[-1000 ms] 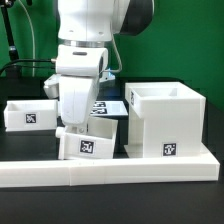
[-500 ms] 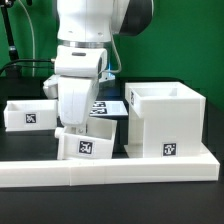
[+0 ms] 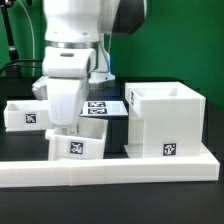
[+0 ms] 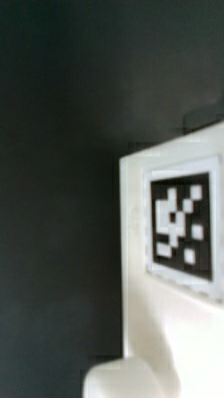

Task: Assemble drawer

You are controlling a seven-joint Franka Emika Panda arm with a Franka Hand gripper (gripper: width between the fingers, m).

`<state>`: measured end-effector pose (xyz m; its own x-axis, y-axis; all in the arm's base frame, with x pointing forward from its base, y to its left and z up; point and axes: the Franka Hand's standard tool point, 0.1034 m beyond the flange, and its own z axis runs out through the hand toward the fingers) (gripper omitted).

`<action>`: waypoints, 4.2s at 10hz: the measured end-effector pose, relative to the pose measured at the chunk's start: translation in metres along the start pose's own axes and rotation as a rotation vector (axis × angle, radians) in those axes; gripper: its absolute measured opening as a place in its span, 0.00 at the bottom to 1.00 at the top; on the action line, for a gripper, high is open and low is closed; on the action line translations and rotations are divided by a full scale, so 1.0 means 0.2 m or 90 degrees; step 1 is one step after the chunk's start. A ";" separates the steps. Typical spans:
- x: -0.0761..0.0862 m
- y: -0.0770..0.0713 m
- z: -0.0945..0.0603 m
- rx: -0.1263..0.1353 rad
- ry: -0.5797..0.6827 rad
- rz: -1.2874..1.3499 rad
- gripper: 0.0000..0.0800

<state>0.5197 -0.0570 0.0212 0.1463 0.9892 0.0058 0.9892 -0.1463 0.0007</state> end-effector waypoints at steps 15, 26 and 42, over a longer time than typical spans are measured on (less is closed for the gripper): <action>0.14 0.05 0.03 0.015 0.031 -0.073 0.05; 0.27 0.07 0.03 0.012 0.042 -0.087 0.05; 0.32 0.04 0.06 -0.001 0.032 -0.109 0.06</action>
Offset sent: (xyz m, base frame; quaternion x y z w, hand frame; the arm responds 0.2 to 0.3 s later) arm 0.0000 0.0000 0.0000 0.0000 0.0000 0.0000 1.0000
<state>0.5375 0.0053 0.0088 -0.0251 0.9982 0.0549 0.9997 0.0247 0.0073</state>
